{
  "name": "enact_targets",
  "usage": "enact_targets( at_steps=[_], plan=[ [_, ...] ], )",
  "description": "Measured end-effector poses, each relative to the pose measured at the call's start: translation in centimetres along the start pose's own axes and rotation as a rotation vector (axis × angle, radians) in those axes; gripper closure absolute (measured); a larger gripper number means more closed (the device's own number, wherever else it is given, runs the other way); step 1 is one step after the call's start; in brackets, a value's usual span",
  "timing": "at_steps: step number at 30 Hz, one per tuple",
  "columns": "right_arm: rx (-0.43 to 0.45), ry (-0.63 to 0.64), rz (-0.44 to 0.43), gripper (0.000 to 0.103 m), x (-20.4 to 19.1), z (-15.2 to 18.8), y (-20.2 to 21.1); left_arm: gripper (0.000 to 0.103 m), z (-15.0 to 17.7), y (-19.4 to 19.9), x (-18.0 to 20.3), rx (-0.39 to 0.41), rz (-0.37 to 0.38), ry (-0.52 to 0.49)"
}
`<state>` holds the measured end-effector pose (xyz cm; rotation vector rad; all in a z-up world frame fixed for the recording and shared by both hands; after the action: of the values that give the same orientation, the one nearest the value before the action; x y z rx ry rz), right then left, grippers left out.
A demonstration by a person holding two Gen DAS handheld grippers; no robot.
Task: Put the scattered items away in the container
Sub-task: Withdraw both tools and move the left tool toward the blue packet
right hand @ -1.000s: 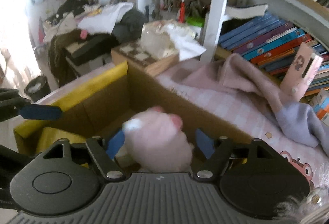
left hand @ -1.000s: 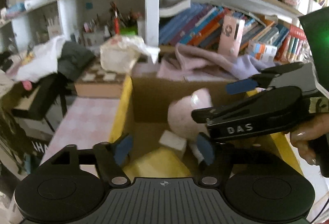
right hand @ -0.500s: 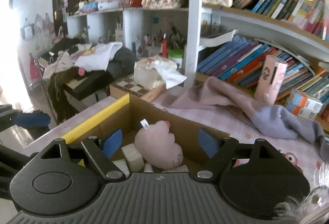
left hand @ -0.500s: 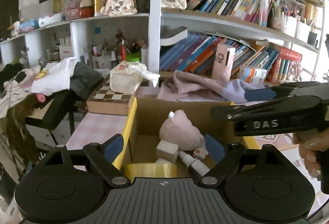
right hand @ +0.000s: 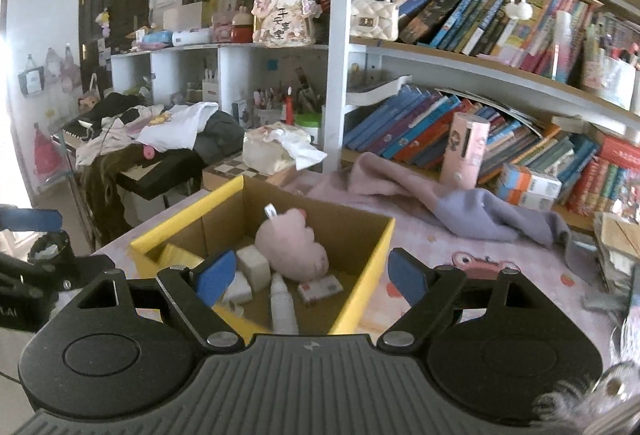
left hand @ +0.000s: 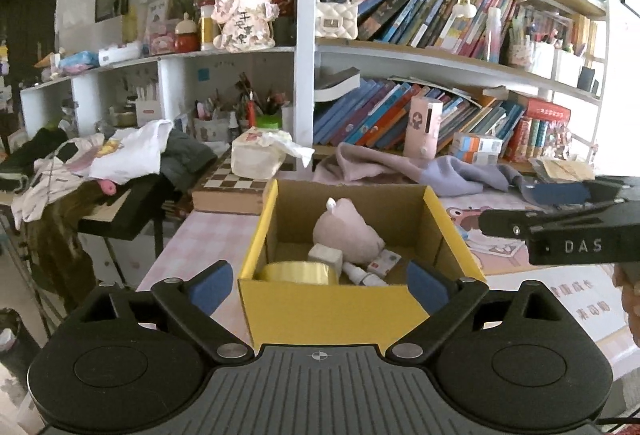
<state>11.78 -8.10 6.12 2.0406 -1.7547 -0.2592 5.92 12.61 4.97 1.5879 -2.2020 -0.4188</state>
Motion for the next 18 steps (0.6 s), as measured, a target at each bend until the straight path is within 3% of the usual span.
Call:
enact_targets(
  at_steps=[18],
  plan=[
    [-0.091, 0.053, 0.024, 0.020, -3.5, 7.8, 7.4, 0.004, 5.7, 4.4, 2.8, -0.077, 0.013, -0.019]
  ],
)
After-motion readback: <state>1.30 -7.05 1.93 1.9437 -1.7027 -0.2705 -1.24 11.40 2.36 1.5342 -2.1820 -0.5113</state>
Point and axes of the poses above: each gripper's, at about its wrist camera, not at the fingertips, and y roughly against the way its jaws point, x to its right, z to its underside, the point moved 1 cm from there along -y, roughly the way its jaws point, and after that the axes turned 14 degrees about z, right-handed, at the moved point
